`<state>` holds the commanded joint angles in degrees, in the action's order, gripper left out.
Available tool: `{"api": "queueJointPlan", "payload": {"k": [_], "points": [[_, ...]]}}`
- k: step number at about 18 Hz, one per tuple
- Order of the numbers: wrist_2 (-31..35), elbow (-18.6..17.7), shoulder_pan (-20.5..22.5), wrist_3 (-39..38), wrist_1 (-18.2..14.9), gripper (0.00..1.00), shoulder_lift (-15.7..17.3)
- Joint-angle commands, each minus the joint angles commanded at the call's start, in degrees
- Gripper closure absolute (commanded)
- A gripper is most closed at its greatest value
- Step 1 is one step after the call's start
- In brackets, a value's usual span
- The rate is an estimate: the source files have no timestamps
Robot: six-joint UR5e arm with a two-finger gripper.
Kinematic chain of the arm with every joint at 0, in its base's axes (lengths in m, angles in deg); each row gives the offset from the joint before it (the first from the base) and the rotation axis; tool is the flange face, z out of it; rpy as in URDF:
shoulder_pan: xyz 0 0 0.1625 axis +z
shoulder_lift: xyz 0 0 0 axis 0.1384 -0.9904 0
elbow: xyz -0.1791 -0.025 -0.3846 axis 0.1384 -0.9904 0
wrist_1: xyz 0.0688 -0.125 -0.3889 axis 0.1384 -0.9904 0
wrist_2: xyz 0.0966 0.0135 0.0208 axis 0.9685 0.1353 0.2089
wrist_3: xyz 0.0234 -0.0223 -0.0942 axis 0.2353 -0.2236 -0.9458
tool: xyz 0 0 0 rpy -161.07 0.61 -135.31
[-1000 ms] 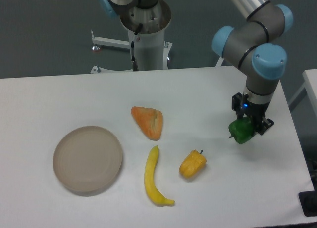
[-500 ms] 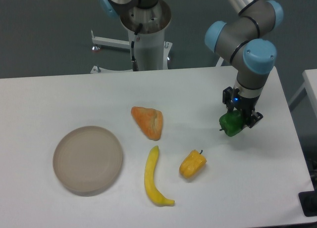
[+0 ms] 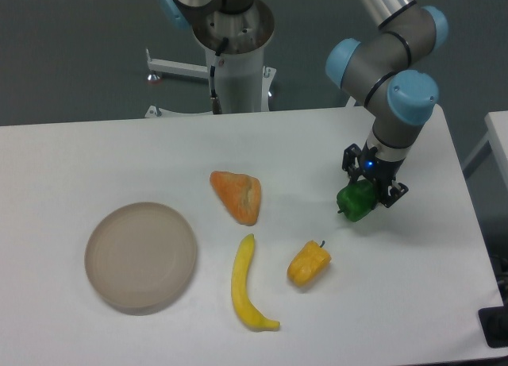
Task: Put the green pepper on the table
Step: 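Lower the green pepper onto the table and open the gripper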
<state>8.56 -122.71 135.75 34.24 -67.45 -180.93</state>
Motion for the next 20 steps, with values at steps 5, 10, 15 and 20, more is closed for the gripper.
{"api": "queueJointPlan", "payload": {"k": [5,10,15,20], "points": [[0.3,-0.3,-0.3,-0.1,0.0,0.44,-0.2],[0.3,-0.3,-0.4,-0.5,0.0,0.43,-0.4],[0.0,-1.1,-0.4,-1.1,0.0,0.43,-0.4],[0.0,-1.1,-0.4,-1.2,0.0,0.42,-0.5]]}}
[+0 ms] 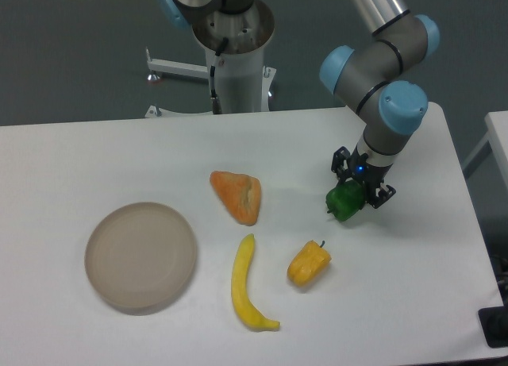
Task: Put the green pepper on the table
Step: 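Lower the green pepper onto the table and open the gripper, then raise the open gripper away from the green pepper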
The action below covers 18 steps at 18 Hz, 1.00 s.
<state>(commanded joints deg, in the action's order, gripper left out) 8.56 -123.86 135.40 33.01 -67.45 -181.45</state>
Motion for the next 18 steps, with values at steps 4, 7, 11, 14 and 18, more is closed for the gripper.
{"api": "queueJointPlan", "payload": {"k": [4,7,11,14,18], "points": [[0.0,0.2,0.0,0.0,0.0,0.0,0.0],[0.1,1.3,0.1,-0.6,-0.1,0.0,0.1],[-0.2,3.7,0.0,-1.7,-0.2,0.0,0.0],[-0.1,7.3,-0.2,-2.1,-0.1,0.0,-0.5],[-0.5,12.4,0.2,-0.7,0.0,0.0,-1.8]]}}
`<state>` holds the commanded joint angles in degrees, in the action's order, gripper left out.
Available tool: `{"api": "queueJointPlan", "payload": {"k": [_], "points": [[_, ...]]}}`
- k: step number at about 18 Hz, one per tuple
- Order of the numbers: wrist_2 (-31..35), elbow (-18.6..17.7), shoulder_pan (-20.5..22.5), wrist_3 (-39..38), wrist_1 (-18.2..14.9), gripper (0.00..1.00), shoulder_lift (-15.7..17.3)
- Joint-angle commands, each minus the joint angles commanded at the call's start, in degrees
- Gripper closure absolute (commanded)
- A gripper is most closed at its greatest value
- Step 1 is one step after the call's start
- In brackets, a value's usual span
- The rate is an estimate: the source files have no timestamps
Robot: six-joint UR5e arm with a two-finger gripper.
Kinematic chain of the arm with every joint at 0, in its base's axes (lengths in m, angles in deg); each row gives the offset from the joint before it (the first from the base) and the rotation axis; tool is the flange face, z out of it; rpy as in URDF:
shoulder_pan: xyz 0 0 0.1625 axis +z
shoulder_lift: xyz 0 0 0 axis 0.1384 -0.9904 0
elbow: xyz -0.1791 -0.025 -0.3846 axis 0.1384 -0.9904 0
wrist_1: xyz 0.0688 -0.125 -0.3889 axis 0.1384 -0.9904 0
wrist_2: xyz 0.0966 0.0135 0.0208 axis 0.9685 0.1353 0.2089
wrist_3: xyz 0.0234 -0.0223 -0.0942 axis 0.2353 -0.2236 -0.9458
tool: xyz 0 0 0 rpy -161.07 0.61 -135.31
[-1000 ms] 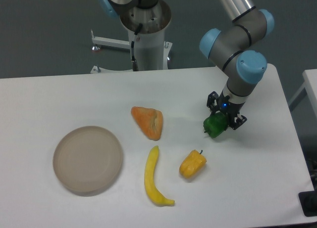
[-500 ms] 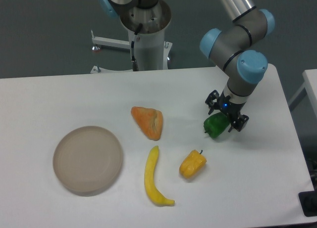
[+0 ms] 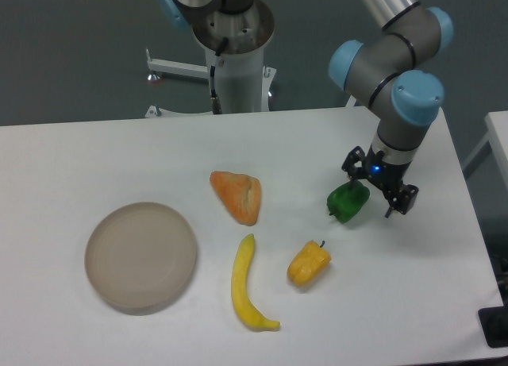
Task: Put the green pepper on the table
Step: 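Raise the open gripper away from the green pepper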
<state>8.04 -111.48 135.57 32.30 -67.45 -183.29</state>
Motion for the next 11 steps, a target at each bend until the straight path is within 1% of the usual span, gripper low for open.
{"api": "queueJointPlan", "payload": {"k": [3,5,11], "points": [[0.4,2.6,-0.4,-0.1,0.2,0.0,-1.3],[0.6,3.8,-0.6,-0.3,0.4,0.0,-1.9],[0.7,4.2,-0.9,-0.2,1.2,0.0,-2.4]]}}
